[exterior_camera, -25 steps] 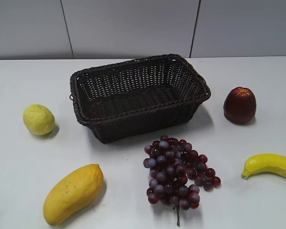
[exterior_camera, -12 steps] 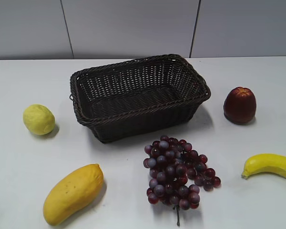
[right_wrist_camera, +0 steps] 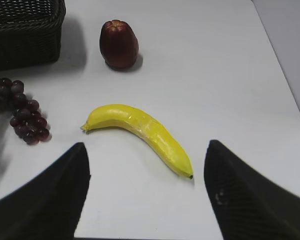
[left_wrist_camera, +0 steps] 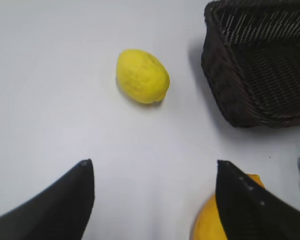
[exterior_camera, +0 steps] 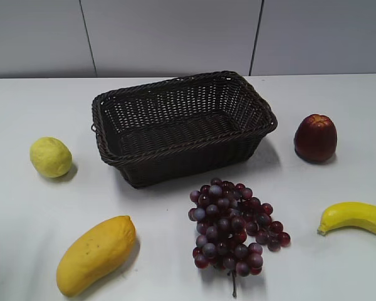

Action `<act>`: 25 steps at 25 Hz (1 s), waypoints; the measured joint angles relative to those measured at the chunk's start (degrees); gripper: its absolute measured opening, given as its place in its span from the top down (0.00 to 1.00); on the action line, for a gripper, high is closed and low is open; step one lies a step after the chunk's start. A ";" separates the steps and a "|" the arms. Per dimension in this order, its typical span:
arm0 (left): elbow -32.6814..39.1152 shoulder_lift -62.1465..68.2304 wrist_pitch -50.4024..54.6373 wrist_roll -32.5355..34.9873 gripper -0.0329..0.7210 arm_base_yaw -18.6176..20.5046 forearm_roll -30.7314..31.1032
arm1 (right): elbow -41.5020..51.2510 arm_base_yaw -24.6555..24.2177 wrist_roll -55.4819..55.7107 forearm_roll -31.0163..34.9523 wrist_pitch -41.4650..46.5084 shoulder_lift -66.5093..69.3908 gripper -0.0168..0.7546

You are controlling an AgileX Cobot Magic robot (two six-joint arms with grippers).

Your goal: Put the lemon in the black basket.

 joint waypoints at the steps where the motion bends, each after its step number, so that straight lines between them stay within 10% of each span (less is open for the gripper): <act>1: -1.78 4.66 -0.07 0.00 0.19 0.00 -0.12 | 0.00 0.00 0.00 -0.33 0.00 0.00 0.22; 12: -24.11 41.58 2.75 0.00 0.12 0.00 -3.07 | 0.00 0.00 0.00 0.00 0.00 0.00 0.22; 25: -34.59 61.20 5.25 0.00 0.08 0.00 -6.32 | 0.00 0.00 0.00 0.00 0.00 0.00 0.22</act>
